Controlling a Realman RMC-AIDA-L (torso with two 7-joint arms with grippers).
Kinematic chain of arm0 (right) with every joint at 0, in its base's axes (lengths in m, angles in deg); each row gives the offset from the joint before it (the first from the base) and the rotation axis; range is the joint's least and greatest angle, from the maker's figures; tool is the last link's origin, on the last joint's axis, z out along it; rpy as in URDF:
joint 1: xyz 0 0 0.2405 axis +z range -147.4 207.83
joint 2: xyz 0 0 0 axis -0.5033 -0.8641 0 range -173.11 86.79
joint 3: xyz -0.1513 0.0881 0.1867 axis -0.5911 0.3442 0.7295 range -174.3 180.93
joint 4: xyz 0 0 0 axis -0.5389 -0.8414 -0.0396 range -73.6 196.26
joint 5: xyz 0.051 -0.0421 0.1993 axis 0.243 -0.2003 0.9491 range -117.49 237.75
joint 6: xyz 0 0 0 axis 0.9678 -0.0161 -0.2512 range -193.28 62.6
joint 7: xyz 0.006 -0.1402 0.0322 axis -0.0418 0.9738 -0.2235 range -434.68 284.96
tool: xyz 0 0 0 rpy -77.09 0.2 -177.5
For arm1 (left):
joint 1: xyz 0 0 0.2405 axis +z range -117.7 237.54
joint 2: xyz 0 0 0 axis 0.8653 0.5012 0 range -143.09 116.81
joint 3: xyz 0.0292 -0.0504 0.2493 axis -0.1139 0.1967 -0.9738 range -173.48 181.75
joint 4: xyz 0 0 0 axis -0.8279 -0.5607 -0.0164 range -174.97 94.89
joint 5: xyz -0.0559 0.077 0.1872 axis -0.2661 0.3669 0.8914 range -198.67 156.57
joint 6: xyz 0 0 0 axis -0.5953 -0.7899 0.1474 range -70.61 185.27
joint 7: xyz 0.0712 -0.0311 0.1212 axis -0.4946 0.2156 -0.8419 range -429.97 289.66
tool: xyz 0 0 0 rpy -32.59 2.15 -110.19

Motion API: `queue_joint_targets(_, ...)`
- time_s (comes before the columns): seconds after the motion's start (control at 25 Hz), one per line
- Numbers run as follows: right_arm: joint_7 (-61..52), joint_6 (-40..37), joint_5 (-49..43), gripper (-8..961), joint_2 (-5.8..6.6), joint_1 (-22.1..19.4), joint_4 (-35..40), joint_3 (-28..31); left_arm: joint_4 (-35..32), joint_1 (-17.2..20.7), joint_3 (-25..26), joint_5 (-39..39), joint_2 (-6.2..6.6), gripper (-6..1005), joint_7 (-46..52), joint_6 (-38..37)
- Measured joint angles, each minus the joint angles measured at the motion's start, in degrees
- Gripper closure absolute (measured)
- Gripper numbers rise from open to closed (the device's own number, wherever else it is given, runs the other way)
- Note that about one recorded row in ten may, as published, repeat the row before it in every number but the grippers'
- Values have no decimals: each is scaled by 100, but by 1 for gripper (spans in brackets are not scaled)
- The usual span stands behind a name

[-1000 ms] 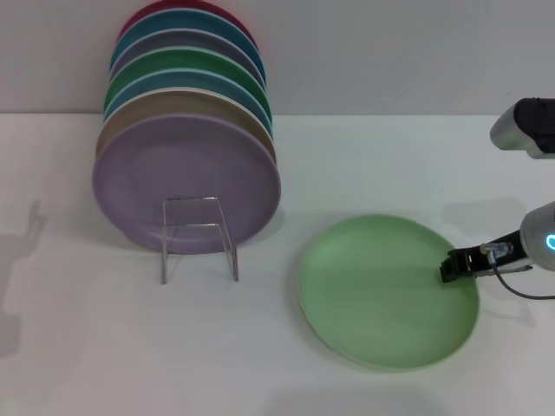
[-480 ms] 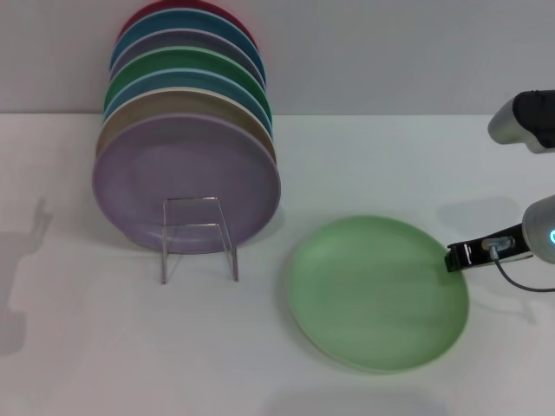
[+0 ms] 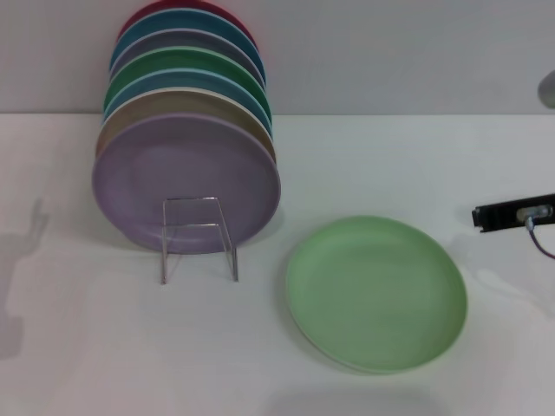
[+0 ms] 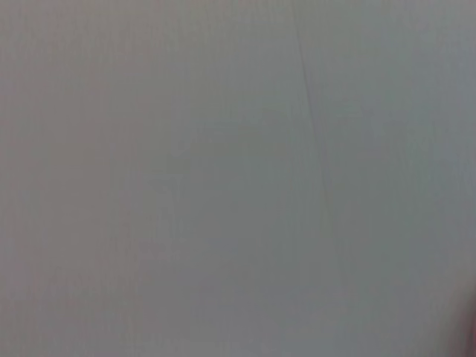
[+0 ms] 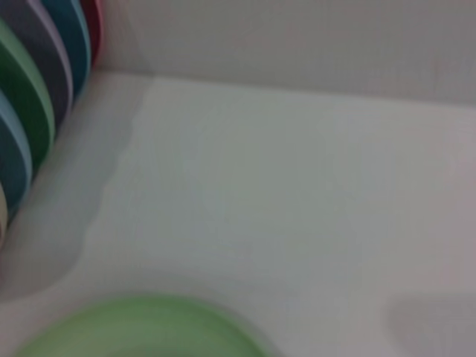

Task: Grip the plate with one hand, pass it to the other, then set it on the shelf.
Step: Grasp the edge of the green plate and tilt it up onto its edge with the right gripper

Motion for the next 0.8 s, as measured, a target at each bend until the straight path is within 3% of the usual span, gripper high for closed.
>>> queue_joint_targets(0.32,57,-21,60,956,-4,-288,-701,43,261,159,-26,8,2,188,27,-200)
queue_joint_targets(0.8,159,-171,677,954,-10,-424,-568,661,319,211,-3,6,12,189,-2,-152)
